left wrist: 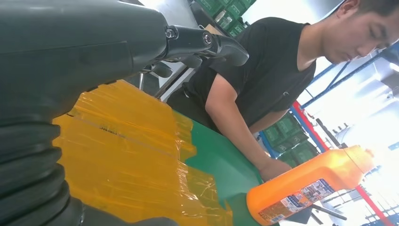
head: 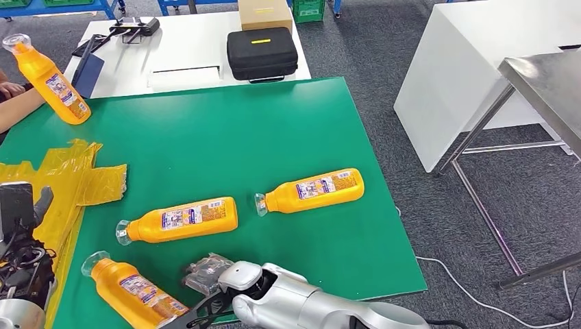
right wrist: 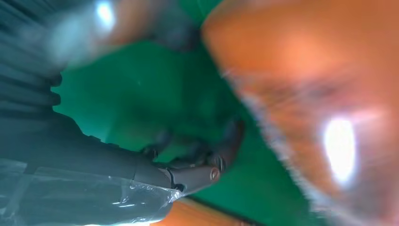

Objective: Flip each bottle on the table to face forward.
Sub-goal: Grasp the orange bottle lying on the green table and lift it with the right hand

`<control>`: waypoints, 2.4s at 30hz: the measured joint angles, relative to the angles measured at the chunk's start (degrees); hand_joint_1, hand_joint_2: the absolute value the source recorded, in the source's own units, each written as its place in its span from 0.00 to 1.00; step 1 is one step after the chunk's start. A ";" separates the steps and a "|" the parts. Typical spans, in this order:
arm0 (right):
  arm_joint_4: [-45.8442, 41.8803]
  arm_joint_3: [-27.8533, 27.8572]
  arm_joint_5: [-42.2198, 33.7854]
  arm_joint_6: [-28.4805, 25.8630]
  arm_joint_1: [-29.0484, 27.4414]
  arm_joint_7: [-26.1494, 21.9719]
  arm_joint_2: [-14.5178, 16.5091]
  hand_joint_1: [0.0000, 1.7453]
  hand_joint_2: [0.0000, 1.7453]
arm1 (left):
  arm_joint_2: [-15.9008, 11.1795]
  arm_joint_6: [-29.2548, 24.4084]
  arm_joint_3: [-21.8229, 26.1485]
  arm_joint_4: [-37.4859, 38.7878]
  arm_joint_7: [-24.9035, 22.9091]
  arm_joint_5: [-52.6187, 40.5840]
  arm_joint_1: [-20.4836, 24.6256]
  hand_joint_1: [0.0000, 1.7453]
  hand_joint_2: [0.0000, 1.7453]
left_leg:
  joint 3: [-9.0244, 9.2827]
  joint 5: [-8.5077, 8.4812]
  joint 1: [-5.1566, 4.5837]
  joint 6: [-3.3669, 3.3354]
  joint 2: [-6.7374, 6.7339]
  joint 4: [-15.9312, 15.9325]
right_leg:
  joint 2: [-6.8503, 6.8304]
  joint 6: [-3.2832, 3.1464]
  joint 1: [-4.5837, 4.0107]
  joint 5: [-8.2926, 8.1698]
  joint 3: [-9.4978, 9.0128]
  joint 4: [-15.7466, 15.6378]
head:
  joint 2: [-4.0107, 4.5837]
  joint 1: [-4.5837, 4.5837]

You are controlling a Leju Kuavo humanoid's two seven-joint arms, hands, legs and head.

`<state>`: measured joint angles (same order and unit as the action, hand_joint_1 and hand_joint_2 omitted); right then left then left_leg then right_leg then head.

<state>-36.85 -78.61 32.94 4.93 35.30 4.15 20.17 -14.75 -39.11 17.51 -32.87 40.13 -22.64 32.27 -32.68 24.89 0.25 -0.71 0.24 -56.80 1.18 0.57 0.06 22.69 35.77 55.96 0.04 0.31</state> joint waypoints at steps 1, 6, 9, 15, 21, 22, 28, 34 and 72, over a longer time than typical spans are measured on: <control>0.00 -0.07 -0.04 -0.05 0.13 0.13 0.00 1.00 1.00 | 0.00 -0.01 0.01 0.00 0.00 0.09 -0.01 0.00 1.00 | 0.00 0.00 0.00 0.00 0.00 0.00 | 0.00 0.00 0.00 0.00 0.00 0.00 | 0.00 0.00; 0.00 -0.19 0.13 -0.61 0.72 2.05 0.00 0.73 1.00 | 0.00 -0.05 0.22 0.00 0.00 0.28 -0.14 0.00 1.00 | 0.01 0.00 0.00 0.00 0.00 0.00 | -0.01 0.00 0.00 0.00 -0.03 0.00 | 0.00 -0.01; 0.00 -0.22 1.38 -1.96 0.96 4.77 0.00 0.06 1.00 | 0.00 -0.08 0.46 0.00 0.00 0.33 -0.46 0.00 1.00 | 0.01 0.00 0.00 0.00 0.00 0.00 | -0.01 0.00 0.00 0.00 -0.04 0.01 | 0.00 -0.01; 0.08 1.30 3.98 -10.00 1.52 8.19 -0.03 0.00 1.00 | -0.10 -0.08 1.49 -0.12 0.00 0.46 -2.11 0.00 1.00 | 0.01 0.00 0.00 0.00 0.00 0.00 | -0.01 0.00 0.00 0.00 -0.03 0.01 | 0.00 0.00; -11.34 13.72 10.24 -16.96 -1.63 2.70 -2.62 0.00 1.00 | -0.30 0.16 3.67 -1.20 0.00 0.03 -4.46 0.00 1.00 | 0.01 0.00 0.00 0.00 0.00 0.00 | -0.01 0.00 0.00 0.01 -0.01 0.00 | 0.00 -0.01; -14.41 16.22 11.27 -17.10 -2.67 1.86 -3.46 0.00 1.00 | -0.37 0.26 4.07 -1.48 0.00 -0.07 -4.88 0.00 1.00 | 0.00 0.00 0.00 0.00 0.00 0.00 | -0.01 0.00 0.00 0.01 -0.01 -0.01 | 0.00 0.00; -27.87 26.67 13.00 -18.29 -7.75 -2.13 -7.44 0.00 1.00 | -0.65 0.71 5.67 -2.85 0.00 -0.26 -6.45 0.00 1.00 | -0.03 0.01 -0.02 0.00 0.02 0.00 | -0.03 0.00 0.02 0.01 -0.01 -0.03 | 0.00 -0.01; -35.01 30.61 7.00 -17.67 -10.65 -7.57 -9.68 0.00 0.75 | -0.87 1.15 6.07 -3.37 0.00 -0.06 -6.97 0.00 1.00 | -0.01 0.01 -0.01 -0.01 0.02 0.00 | -0.03 0.00 0.01 0.01 -0.01 -0.02 | 0.00 -0.02; -15.88 57.34 11.69 -10.99 -3.46 -22.36 -40.30 0.00 1.00 | -3.49 4.90 1.66 -12.04 0.00 13.57 -13.51 0.00 1.00 | -0.05 0.01 -0.06 -0.06 0.23 -0.03 | -0.25 0.05 0.08 -0.03 -0.05 -0.06 | 0.00 0.02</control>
<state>-52.74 -21.27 44.63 -6.07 31.84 -18.21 -20.13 -18.24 -34.21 19.18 -44.92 40.13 -9.07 18.76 -32.73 24.90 0.19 -0.77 0.47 -56.83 0.93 0.62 0.14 22.66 35.71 55.90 0.04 0.33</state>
